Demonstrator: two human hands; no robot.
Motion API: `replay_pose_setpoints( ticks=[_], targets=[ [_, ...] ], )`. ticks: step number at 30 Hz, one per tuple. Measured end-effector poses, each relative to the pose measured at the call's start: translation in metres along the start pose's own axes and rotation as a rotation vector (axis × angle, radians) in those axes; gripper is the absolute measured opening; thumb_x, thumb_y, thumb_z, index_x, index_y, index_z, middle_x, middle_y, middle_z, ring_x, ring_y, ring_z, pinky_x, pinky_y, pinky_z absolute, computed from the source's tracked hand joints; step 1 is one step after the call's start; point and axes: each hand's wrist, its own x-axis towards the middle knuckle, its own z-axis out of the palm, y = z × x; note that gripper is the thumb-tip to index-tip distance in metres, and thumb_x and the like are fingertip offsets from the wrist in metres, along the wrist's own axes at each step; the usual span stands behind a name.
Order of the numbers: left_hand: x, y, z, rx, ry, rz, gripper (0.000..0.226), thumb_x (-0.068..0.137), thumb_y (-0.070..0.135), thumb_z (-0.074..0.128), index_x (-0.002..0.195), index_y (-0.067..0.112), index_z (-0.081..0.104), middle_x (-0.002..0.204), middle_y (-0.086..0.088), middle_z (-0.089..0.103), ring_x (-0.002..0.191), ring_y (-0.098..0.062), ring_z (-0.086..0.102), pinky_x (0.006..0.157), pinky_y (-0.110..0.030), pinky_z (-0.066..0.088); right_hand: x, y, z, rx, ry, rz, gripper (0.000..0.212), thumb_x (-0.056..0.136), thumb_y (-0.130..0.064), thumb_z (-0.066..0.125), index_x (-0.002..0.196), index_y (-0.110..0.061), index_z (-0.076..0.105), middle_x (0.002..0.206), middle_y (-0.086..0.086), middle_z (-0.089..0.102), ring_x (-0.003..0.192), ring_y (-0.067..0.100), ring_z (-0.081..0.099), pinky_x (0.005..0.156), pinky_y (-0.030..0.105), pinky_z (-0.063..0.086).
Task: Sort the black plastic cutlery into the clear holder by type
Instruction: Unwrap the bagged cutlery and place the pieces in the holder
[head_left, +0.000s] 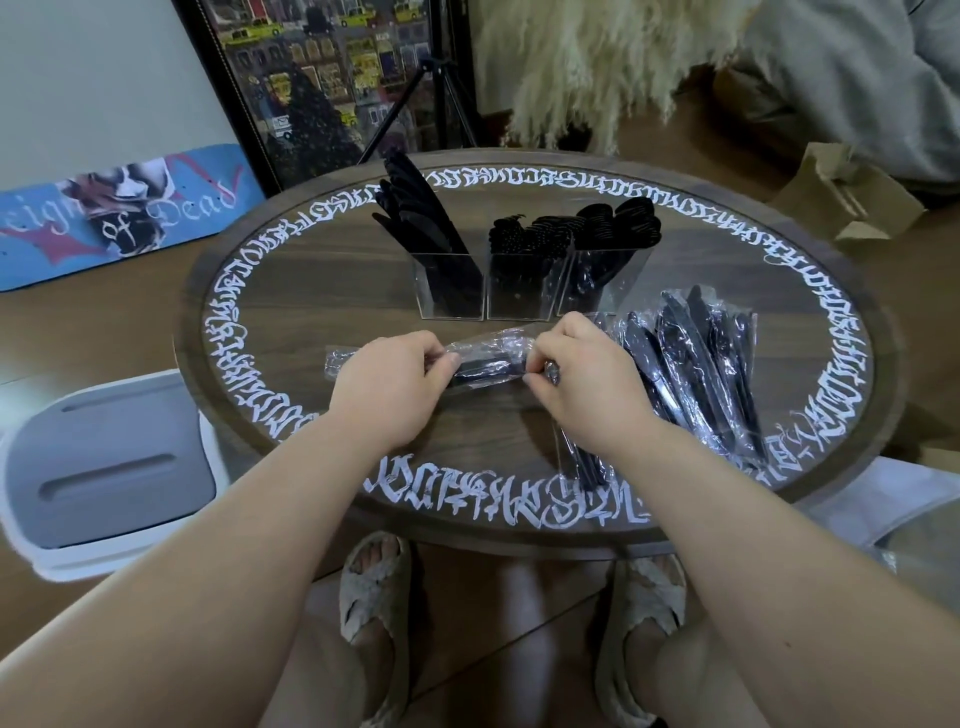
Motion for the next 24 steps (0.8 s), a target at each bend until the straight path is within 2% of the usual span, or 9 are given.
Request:
replay_pose_setpoints(
  ticks=[4, 7, 9, 11, 14, 16, 19, 21, 24],
  targets=[
    [0.000, -0.003, -0.001, 0.013, -0.004, 0.005, 0.030, 0.097, 0.046, 0.043, 0.099, 0.023, 0.061, 0.081, 0.003, 0.063, 0.079, -0.017, 0.054, 0.063, -0.031, 0.042, 0.002, -0.001, -0.002, 0.151, -0.023, 0.102, 0.009, 0.088, -0.015, 0.063, 0.079, -0.016, 0.062, 0.086, -0.010, 0.051, 0.076, 0.010, 0.053, 0.072, 0.023, 0.042],
    [0.002, -0.004, -0.001, 0.014, -0.006, 0.007, 0.030, 0.097, 0.047, 0.043, 0.099, 0.023, 0.061, 0.082, 0.003, 0.063, 0.079, -0.017, 0.054, 0.062, -0.031, 0.041, 0.005, -0.001, -0.005, 0.304, 0.022, 0.278, 0.014, 0.087, -0.014, 0.061, 0.074, -0.018, 0.059, 0.078, -0.008, 0.061, 0.074, 0.010, 0.057, 0.066, 0.019, 0.044],
    [0.003, -0.005, -0.002, -0.003, -0.002, 0.002, 0.030, 0.097, 0.047, 0.043, 0.098, 0.023, 0.062, 0.080, 0.003, 0.064, 0.078, -0.017, 0.055, 0.062, -0.031, 0.041, 0.009, 0.001, -0.006, 0.497, 0.071, 0.426, 0.012, 0.085, -0.011, 0.062, 0.073, -0.015, 0.059, 0.074, -0.001, 0.067, 0.075, 0.017, 0.063, 0.068, 0.024, 0.050],
    [0.004, -0.006, -0.002, -0.020, 0.005, -0.003, 0.030, 0.097, 0.045, 0.043, 0.098, 0.023, 0.062, 0.079, 0.004, 0.063, 0.076, -0.016, 0.056, 0.062, -0.031, 0.042, 0.011, 0.003, -0.007, 0.711, 0.078, 0.558, 0.011, 0.084, -0.007, 0.063, 0.074, -0.012, 0.059, 0.076, 0.005, 0.070, 0.075, 0.021, 0.067, 0.075, 0.038, 0.056],
    [0.006, -0.007, -0.003, 0.006, 0.006, -0.008, 0.029, 0.098, 0.044, 0.043, 0.099, 0.022, 0.062, 0.080, 0.004, 0.063, 0.079, -0.016, 0.054, 0.062, -0.031, 0.041, 0.014, 0.007, -0.004, 0.844, 0.042, 0.666, 0.014, 0.086, -0.003, 0.058, 0.080, -0.016, 0.057, 0.088, 0.009, 0.066, 0.072, 0.016, 0.063, 0.076, 0.037, 0.054],
    [0.007, -0.008, -0.002, 0.015, 0.007, -0.025, 0.029, 0.098, 0.044, 0.043, 0.102, 0.023, 0.063, 0.083, 0.003, 0.064, 0.082, -0.018, 0.055, 0.065, -0.032, 0.043, 0.015, 0.007, -0.007, 0.719, 0.164, 0.637, 0.016, 0.087, -0.005, 0.054, 0.086, -0.021, 0.055, 0.093, 0.003, 0.064, 0.073, 0.016, 0.059, 0.074, 0.035, 0.052],
    [0.007, -0.009, -0.003, 0.010, 0.012, -0.043, 0.027, 0.098, 0.043, 0.044, 0.103, 0.024, 0.063, 0.083, 0.004, 0.064, 0.081, -0.018, 0.056, 0.067, -0.032, 0.046, 0.009, -0.005, -0.016, 0.402, 0.386, 0.260, 0.015, 0.085, -0.004, 0.055, 0.088, -0.019, 0.059, 0.083, -0.006, 0.058, 0.073, 0.011, 0.053, 0.069, 0.020, 0.044],
    [0.007, -0.009, -0.002, 0.011, 0.014, -0.044, 0.027, 0.098, 0.043, 0.044, 0.102, 0.024, 0.063, 0.083, 0.003, 0.064, 0.081, -0.018, 0.056, 0.066, -0.032, 0.046, 0.006, -0.015, -0.013, 0.271, 0.242, 0.091, 0.014, 0.087, -0.007, 0.056, 0.090, -0.017, 0.064, 0.085, -0.007, 0.059, 0.075, 0.008, 0.053, 0.070, 0.019, 0.043],
    [0.006, -0.007, -0.001, 0.012, 0.016, -0.033, 0.028, 0.097, 0.044, 0.044, 0.102, 0.023, 0.063, 0.083, 0.003, 0.065, 0.081, -0.018, 0.055, 0.065, -0.031, 0.044, 0.006, -0.011, -0.003, 0.113, 0.004, 0.157, 0.020, 0.093, -0.016, 0.052, 0.104, -0.020, 0.068, 0.099, -0.006, 0.059, 0.086, 0.012, 0.056, 0.083, 0.026, 0.046]
  ],
)
